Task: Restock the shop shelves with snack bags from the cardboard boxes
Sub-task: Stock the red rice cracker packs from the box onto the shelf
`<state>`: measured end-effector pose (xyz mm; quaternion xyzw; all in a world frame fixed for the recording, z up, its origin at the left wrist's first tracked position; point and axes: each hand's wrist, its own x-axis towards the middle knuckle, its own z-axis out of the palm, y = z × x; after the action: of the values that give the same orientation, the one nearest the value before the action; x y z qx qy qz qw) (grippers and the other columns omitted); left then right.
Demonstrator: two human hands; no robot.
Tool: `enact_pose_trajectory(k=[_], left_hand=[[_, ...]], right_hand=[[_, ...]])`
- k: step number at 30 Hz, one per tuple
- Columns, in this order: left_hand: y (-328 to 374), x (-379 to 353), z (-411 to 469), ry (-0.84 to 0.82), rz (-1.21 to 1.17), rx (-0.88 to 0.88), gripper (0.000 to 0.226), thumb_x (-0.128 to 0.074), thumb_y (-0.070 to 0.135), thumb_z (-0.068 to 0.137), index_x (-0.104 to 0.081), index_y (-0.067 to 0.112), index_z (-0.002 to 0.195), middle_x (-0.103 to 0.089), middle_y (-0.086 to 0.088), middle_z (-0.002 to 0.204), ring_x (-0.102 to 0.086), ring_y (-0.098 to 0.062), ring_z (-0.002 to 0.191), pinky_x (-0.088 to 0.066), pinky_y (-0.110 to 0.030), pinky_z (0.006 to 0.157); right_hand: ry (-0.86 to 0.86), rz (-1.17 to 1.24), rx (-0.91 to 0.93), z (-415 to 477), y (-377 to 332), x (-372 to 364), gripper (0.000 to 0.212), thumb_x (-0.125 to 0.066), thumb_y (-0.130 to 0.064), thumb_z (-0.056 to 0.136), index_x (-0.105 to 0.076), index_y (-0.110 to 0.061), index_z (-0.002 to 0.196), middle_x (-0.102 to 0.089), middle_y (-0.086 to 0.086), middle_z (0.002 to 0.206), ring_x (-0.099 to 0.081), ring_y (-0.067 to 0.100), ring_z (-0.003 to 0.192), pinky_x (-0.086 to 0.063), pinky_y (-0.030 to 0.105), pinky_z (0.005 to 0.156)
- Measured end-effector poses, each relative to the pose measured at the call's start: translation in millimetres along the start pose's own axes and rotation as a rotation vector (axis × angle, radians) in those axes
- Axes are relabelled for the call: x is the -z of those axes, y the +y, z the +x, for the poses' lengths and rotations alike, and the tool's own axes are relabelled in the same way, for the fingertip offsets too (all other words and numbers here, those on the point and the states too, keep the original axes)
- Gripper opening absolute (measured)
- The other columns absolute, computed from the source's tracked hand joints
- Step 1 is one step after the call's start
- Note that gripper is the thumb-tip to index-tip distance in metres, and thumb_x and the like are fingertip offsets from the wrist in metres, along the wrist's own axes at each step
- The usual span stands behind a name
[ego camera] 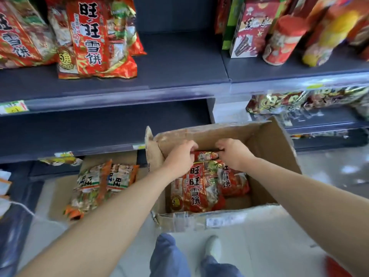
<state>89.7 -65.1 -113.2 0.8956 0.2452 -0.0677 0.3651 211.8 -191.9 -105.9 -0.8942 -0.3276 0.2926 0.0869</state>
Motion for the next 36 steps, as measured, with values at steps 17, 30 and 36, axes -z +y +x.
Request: enact_pose_trajectory(k=[17, 30, 36], left_hand=[[-120.5, -133.1, 54.2, -0.540, 0.367, 0.437, 0.056, -0.057, 0.023, 0.091, -0.036, 0.014, 0.143, -0.045, -0.012, 0.138, -0.048, -0.030, 0.123, -0.043, -0.040, 0.103], [-141.8, -143.7, 74.0, -0.348, -0.446, 1.014, 0.018, -0.060, -0.011, 0.080, -0.061, 0.003, 0.090, -0.064, -0.011, 0.079, -0.063, -0.018, 0.047, -0.042, -0.017, 0.029], [-116.2, -122.8, 69.0, -0.332, -0.476, 0.994, 0.043, -0.075, -0.002, 0.073, -0.060, 0.007, 0.113, -0.066, -0.010, 0.111, -0.062, -0.029, 0.105, -0.049, -0.038, 0.086]], right_hand=[[-0.538, -0.137, -0.267, 64.5, 57.9, -134.1, 0.071, -0.056, -0.039, 0.093, -0.023, -0.006, 0.148, -0.046, 0.014, 0.142, -0.049, 0.029, 0.127, -0.045, 0.035, 0.097], [-0.691, 0.187, -0.409, 94.1, 66.6, -156.9, 0.075, -0.061, -0.042, 0.089, -0.029, -0.006, 0.147, -0.033, 0.014, 0.152, -0.034, 0.031, 0.138, -0.035, 0.038, 0.109], [-0.622, 0.256, -0.478, 78.0, 70.5, -130.9, 0.072, -0.069, -0.022, 0.086, -0.031, -0.004, 0.145, -0.039, 0.016, 0.148, -0.039, 0.033, 0.135, -0.040, 0.040, 0.103]])
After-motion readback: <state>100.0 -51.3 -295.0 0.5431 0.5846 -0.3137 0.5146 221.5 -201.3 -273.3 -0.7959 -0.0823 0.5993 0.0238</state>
